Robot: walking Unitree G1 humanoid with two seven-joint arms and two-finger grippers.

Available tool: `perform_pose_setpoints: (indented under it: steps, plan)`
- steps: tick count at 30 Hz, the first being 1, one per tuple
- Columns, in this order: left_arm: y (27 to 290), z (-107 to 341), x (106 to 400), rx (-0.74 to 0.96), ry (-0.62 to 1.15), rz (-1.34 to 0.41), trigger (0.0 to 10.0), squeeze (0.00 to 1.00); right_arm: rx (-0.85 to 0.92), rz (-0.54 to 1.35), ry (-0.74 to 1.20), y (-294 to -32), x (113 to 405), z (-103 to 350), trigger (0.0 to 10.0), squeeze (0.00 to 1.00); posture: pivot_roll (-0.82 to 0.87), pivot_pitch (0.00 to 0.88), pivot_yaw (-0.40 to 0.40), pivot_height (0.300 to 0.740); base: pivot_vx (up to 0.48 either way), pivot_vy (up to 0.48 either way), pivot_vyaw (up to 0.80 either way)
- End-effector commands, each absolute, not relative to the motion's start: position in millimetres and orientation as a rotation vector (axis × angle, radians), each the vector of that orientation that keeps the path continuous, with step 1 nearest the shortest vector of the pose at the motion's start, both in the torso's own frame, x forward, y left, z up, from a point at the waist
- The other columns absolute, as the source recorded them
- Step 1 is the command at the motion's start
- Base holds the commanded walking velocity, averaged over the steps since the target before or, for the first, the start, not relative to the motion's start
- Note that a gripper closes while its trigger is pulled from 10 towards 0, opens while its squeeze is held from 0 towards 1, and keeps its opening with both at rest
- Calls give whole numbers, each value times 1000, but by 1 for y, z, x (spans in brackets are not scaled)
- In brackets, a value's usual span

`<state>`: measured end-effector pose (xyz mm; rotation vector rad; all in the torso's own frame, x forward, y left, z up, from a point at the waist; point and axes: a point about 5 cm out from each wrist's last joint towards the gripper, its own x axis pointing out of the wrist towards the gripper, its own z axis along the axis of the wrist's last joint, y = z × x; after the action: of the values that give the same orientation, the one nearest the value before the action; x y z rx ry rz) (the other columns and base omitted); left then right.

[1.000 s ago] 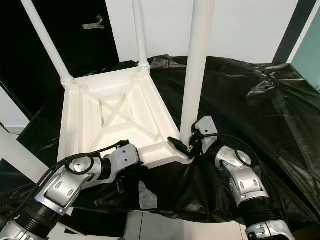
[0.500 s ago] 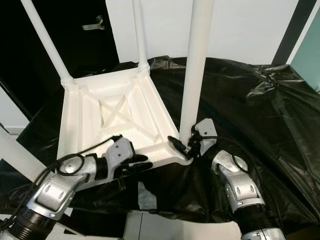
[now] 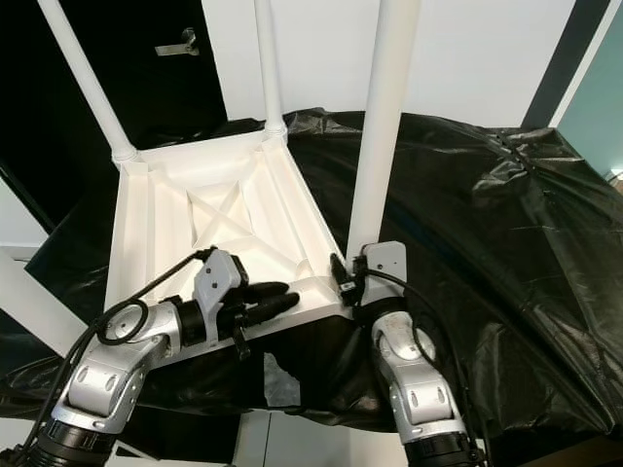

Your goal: Building children table

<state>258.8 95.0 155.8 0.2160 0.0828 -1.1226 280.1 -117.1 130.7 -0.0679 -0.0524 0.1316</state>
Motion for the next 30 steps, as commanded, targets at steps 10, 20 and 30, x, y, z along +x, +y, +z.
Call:
perform_pose_setpoints:
  steps: [10, 20, 30]
  plan:
    - [103, 154, 271, 204, 83, -860, 10000, 0, -33, 71, -44, -123, 279, 132, 10000, 1000, 31, 0, 11, 740, 0, 0, 0]
    - [107, 155, 274, 214, 79, -833, 10000, 0, -23, 269, -133, -139, 277, 150, 10000, 545, 27, 0, 10, 740, 0, 0, 0]
    - [110, 151, 268, 252, 75, -890, 10000, 0, -103, 628, -96, -158, 289, 153, 10000, 0, 26, 0, 14, 740, 0, 0, 0]
